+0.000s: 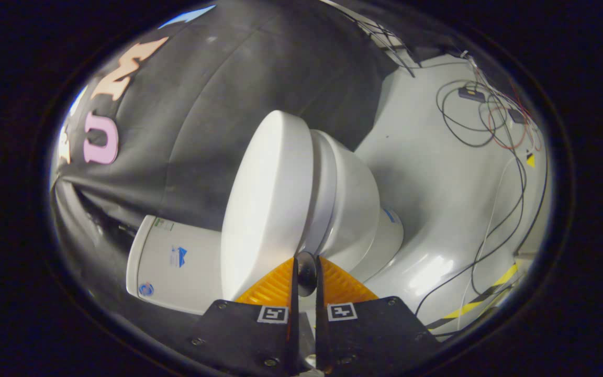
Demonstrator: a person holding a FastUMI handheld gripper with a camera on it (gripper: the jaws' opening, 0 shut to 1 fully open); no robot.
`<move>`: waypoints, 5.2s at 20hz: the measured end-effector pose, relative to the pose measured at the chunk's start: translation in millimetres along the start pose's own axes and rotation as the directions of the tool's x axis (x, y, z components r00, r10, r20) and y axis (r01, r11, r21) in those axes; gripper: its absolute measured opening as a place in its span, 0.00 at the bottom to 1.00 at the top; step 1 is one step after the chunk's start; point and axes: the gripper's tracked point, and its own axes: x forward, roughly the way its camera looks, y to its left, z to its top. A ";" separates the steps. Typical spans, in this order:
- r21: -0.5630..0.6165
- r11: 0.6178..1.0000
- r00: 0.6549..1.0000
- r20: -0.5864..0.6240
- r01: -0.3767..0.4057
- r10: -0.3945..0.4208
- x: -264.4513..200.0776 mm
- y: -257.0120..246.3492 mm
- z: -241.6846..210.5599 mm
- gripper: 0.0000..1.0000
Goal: Open the toilet lid.
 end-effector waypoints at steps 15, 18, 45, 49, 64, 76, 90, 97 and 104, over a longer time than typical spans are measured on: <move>-0.098 0.995 0.999 0.024 0.032 -0.029 -18.4 24.3 2.4 0.02; -0.128 0.991 0.998 0.035 0.048 -0.044 -24.3 33.8 5.5 0.02; -0.288 0.950 0.987 0.132 0.125 -0.090 -65.1 119.1 15.3 0.02; -0.318 0.939 0.985 0.149 0.128 -0.083 -69.9 129.8 15.3 0.02; -0.419 0.901 0.982 0.186 0.114 -0.038 -81.8 164.2 10.1 0.02; -0.460 0.884 0.971 0.237 0.091 0.024 -89.8 195.5 3.2 0.02; -0.529 0.839 0.959 0.281 0.129 0.030 -92.9 218.8 -4.3 0.02; -0.568 0.810 0.953 0.302 0.149 0.037 -95.0 230.6 -8.1 0.02; -0.601 0.784 0.946 0.318 0.156 0.056 -95.4 245.0 -14.7 0.02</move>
